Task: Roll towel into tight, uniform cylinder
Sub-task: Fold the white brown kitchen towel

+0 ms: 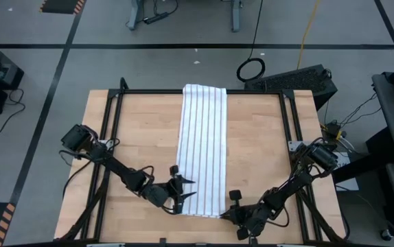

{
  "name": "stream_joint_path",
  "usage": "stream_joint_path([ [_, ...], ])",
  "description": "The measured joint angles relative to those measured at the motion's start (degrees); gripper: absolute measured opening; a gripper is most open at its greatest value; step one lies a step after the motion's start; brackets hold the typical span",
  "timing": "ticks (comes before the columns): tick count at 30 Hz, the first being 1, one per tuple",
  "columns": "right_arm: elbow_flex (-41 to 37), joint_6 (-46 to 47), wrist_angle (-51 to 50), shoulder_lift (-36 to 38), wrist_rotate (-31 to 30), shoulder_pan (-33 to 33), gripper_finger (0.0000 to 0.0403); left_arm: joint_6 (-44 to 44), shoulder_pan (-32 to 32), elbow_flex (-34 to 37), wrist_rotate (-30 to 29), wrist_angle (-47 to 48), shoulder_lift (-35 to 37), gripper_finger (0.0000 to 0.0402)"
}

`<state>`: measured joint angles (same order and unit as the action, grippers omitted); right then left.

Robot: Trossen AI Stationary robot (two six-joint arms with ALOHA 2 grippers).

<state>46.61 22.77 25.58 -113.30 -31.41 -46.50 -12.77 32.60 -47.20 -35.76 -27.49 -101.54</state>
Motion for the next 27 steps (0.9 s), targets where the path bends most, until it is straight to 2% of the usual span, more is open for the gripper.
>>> stream_joint_path([
  [6,-0.12,-0.72,-1.11,1.26,0.01,0.38,0.0008,0.91,0.08,0.00,4.34,-7.88,0.00,0.0199],
  [13,-0.16,-0.02,-1.08,3.39,0.76,1.56,0.0002,1.62,0.58,0.00,4.19,-9.50,-1.03,0.0253],
  [19,-0.17,3.56,-0.76,3.41,2.31,3.61,0.0001,1.73,1.14,-1.41,4.17,-19.74,-7.42,0.0283],
  [27,-0.13,5.36,-1.29,5.61,6.42,5.80,0.0000,4.64,2.70,-9.11,4.26,-19.79,-15.52,0.0285],
])
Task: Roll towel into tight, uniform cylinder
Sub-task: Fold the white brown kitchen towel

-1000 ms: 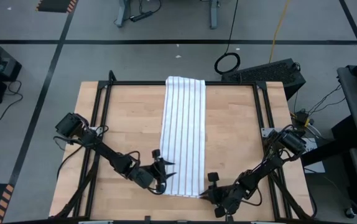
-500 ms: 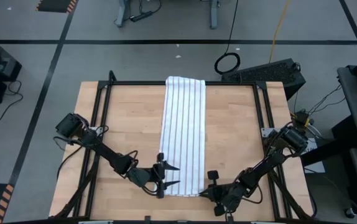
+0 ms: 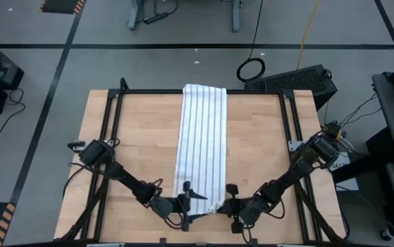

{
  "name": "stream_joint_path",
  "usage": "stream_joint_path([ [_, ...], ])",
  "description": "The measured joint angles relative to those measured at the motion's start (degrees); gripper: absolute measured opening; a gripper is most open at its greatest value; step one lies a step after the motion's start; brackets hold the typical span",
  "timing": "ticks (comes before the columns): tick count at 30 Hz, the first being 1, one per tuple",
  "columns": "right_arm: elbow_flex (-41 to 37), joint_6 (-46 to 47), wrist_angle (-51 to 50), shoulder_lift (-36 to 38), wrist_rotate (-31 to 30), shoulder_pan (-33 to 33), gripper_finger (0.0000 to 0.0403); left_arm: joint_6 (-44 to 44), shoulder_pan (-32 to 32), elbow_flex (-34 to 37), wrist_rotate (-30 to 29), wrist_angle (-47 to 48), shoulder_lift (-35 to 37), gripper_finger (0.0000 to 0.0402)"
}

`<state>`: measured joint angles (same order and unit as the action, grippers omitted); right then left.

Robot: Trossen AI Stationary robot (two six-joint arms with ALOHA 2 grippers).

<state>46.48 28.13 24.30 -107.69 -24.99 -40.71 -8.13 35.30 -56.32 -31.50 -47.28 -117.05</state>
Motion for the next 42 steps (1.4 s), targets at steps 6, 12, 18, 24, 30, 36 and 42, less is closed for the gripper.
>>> stream_joint_path([
  [6,0.02,2.84,-3.75,2.77,1.47,1.25,0.0000,-0.37,0.09,-5.57,-0.05,4.88,-3.29,0.0285],
  [12,0.02,1.70,-5.66,4.95,2.55,2.26,0.0000,-0.50,-0.48,-9.12,-0.29,10.85,-5.47,0.0285],
  [18,0.04,-1.07,-5.81,5.83,2.90,3.23,0.0000,-0.50,-1.89,-9.44,-0.59,12.74,-5.55,0.0285],
  [24,0.04,-1.80,-5.82,5.82,2.90,3.91,0.0000,-3.20,-4.00,-9.42,1.43,16.39,-5.55,0.0284],
  [30,0.04,-2.26,-5.37,5.82,2.68,4.32,0.0000,-4.67,-4.50,-9.38,2.07,17.77,-5.58,0.0246],
  [36,0.04,-3.05,-4.18,5.83,2.53,5.50,0.0000,-4.95,-4.61,-9.38,2.35,17.81,-5.58,0.0188],
  [42,0.04,-4.53,-2.68,5.83,2.57,6.18,0.0000,-5.04,-4.98,-9.38,2.53,18.04,-5.58,0.0129],
])
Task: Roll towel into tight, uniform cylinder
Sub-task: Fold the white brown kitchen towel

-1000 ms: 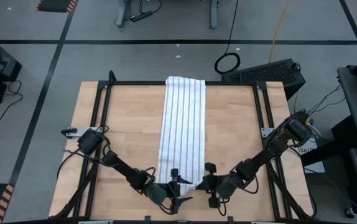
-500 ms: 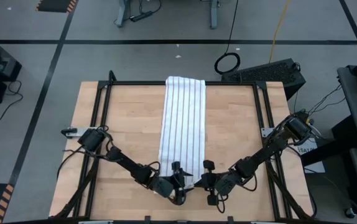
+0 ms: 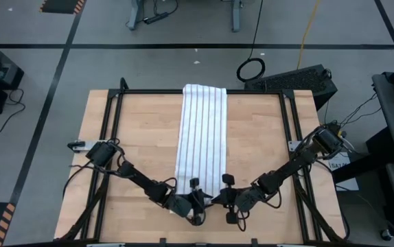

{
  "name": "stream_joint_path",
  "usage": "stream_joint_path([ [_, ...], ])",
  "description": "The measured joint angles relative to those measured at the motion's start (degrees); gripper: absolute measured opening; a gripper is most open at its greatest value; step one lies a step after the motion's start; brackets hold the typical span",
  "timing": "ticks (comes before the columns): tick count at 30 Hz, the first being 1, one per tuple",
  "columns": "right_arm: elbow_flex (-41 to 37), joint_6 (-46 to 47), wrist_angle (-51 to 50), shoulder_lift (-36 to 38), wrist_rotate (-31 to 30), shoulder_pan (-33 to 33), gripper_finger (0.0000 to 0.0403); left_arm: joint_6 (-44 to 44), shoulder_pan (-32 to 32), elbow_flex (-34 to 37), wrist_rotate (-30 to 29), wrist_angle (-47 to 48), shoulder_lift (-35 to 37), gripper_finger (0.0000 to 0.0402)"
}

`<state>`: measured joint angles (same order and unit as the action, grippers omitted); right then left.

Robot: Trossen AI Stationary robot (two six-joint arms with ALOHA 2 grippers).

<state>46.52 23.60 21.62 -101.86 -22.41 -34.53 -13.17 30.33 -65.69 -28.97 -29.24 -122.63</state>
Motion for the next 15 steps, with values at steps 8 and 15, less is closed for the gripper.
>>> stream_joint_path([
  [8,0.02,0.14,0.11,0.00,-0.16,0.00,0.0008,-0.01,0.45,0.00,-0.74,0.03,0.00,0.0011],
  [15,0.02,0.95,-10.06,5.32,0.04,-0.73,0.0098,-0.07,2.61,0.00,-6.16,-0.36,0.00,0.0010],
])
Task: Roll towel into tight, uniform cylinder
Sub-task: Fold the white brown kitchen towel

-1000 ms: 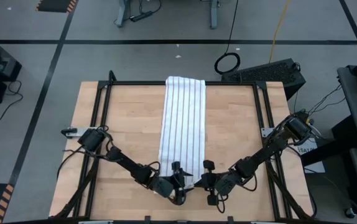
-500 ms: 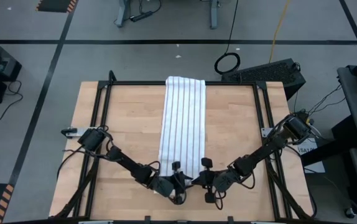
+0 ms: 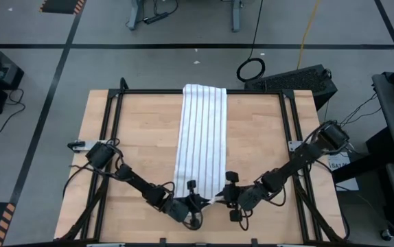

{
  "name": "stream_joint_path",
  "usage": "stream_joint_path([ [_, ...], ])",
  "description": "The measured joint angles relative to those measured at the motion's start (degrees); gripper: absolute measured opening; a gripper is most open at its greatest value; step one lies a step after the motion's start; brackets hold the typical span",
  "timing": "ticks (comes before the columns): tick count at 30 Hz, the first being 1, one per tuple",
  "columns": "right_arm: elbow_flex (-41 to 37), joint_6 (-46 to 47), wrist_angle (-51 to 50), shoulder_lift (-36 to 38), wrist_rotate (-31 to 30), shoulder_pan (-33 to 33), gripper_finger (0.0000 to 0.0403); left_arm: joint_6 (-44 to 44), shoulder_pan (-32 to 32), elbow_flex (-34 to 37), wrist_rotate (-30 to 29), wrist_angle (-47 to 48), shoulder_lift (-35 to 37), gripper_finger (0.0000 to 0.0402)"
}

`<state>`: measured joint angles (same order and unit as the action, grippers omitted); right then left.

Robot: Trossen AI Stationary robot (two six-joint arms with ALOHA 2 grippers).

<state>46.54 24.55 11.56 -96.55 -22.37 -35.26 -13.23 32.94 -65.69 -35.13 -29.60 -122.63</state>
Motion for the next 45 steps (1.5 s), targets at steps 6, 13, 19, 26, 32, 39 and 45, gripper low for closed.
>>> stream_joint_path([
  [6,0.00,-1.72,-5.79,2.02,-3.75,-2.62,0.0194,-1.36,2.04,0.00,-5.48,-0.12,0.00,0.0009],
  [13,0.00,-9.51,6.06,-4.33,-6.14,-2.21,0.0235,0.12,3.22,0.00,-6.51,-3.04,0.02,0.0008],
  [19,0.00,-12.20,8.68,-5.47,-6.61,-1.73,0.0186,1.60,3.87,0.00,-8.76,-4.81,0.02,0.0007],
  [26,-0.02,-14.36,10.06,-5.47,-6.59,-1.43,0.0048,2.19,3.88,0.00,-9.95,-4.83,0.07,0.0007],
  [32,-0.02,-17.63,10.61,-5.47,-5.96,-0.80,0.0014,1.73,3.88,0.00,-9.88,-4.86,0.07,0.0017],
  [39,-0.02,-18.99,10.57,-5.47,-3.47,1.18,0.0004,1.62,4.66,0.02,-9.78,-4.69,0.34,0.0082],
  [45,-0.02,-19.85,10.52,-5.47,-2.75,1.97,0.0002,0.59,6.80,0.07,-13.32,-4.42,1.47,0.0159],
])
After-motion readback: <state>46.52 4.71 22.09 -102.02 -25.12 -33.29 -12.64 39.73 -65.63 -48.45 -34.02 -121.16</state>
